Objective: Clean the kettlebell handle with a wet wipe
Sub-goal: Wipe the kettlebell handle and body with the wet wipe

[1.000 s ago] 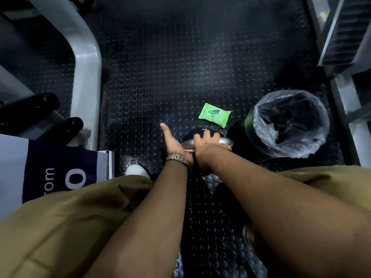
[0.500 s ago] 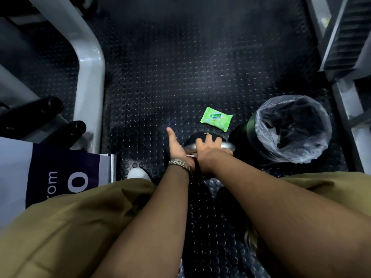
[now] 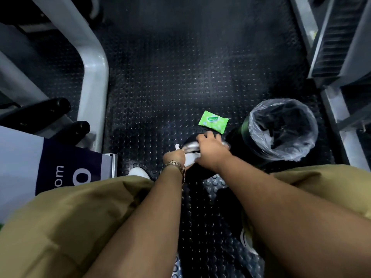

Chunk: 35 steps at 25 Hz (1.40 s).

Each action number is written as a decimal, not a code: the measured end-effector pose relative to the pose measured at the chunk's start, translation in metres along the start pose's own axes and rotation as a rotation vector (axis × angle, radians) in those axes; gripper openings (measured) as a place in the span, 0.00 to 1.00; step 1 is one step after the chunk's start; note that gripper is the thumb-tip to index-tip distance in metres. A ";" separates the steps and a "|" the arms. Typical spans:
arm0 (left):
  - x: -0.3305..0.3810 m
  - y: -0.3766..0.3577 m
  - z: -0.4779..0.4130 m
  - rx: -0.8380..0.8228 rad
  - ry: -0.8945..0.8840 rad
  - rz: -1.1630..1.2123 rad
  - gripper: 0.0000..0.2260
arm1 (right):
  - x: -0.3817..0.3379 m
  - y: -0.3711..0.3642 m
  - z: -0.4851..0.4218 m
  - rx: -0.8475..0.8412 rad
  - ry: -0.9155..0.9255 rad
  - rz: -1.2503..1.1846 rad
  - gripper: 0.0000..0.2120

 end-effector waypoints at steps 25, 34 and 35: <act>0.089 -0.053 0.065 -0.189 -0.752 -1.891 0.14 | 0.059 -0.126 -0.052 0.161 -0.516 -1.264 0.13; 0.091 -0.060 0.060 -0.199 -0.727 -1.923 0.13 | 0.032 -0.122 -0.046 0.057 -0.392 -1.457 0.08; 0.090 -0.060 0.061 -0.193 -0.734 -1.924 0.14 | 0.032 -0.125 -0.045 0.025 -0.387 -1.603 0.05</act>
Point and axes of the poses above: each hand's wrist, its own z-axis away from the middle knuckle, its own y-axis out of the back of the hand, x = y × z, the point moved 8 cm from there along -z, towards the middle knuckle, and after that the axes turned 7 degrees about -x, right-handed, at the moved point
